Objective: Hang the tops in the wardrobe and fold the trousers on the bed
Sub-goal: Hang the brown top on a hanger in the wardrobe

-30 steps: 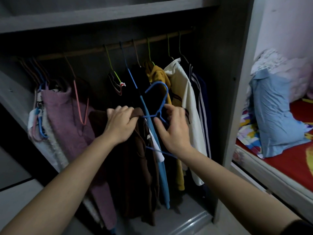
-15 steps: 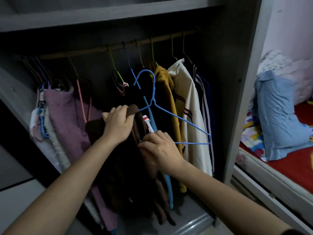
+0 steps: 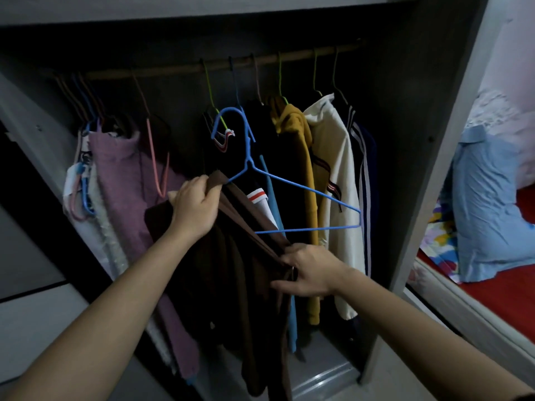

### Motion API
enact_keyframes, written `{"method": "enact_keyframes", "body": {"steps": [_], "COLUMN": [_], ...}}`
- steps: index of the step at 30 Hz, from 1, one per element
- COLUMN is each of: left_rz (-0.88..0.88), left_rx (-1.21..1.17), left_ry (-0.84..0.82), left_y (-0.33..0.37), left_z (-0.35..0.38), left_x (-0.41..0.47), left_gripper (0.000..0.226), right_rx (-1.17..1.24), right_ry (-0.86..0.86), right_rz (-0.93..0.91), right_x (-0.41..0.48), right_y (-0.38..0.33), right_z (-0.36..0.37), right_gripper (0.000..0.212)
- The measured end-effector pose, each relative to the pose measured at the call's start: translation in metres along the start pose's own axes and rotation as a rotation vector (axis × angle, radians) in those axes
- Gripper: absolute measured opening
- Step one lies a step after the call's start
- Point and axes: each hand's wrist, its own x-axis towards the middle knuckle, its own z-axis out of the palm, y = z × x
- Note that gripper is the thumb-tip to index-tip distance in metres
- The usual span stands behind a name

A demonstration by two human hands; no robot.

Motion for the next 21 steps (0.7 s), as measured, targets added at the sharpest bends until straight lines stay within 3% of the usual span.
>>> {"method": "enact_keyframes", "body": {"steps": [6,16,21], "left_rz": [-0.308,-0.128,0.071], "left_rx": [0.003,0.169,0.349], "left_ry": [0.117,0.211,0.101], "left_y": [-0.035,-0.052,-0.059], "left_z": [-0.011,-0.008,-0.004], "left_x": [0.006,0.006,0.000], "left_gripper": [0.042,0.051,0.063], "right_rx": [-0.030,-0.162,-0.205], "right_ry": [0.279,0.444,0.491], "right_rz": [0.038,0.012,0.003], "right_x": [-0.032,-0.032,-0.033], "right_y": [0.037,0.054,0.063], "right_z": [-0.011,-0.043,-0.056], "right_gripper": [0.060,0.035,0.037]}}
